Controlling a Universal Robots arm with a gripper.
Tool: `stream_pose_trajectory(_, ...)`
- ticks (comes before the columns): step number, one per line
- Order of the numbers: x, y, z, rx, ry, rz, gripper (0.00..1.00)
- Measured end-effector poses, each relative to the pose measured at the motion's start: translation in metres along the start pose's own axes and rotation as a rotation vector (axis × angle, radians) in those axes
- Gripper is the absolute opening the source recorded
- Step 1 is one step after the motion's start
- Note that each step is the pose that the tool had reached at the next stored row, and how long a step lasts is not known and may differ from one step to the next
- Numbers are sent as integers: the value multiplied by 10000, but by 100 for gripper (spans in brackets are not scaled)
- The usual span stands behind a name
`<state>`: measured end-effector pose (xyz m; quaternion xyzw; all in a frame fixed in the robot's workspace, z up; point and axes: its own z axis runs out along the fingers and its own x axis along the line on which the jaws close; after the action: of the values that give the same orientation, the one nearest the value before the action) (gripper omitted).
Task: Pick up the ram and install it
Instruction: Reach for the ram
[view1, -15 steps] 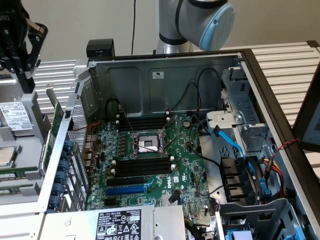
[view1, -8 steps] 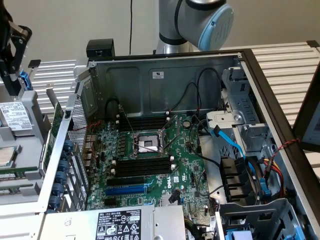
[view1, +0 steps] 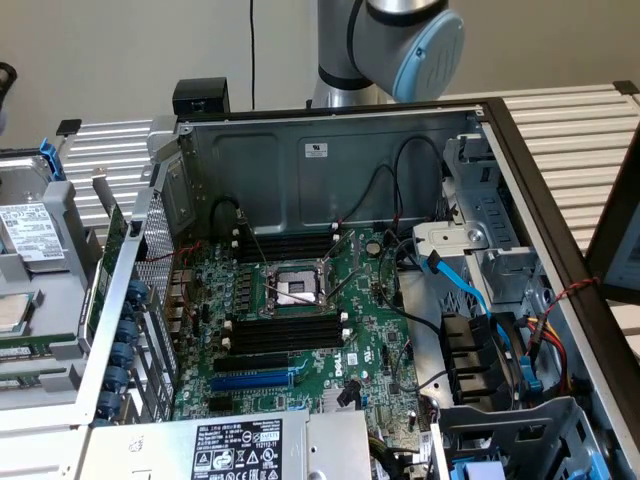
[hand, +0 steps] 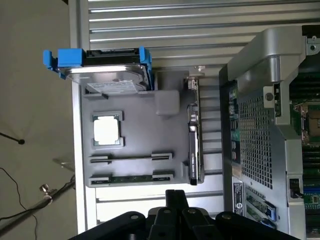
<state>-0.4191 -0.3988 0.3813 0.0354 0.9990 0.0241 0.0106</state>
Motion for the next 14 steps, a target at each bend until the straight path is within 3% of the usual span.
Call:
stream_pose_trajectory(5,213,-16,17,0,0,1,10)
stream_pose_trajectory(14,393,-29,22,2,23,1,10)
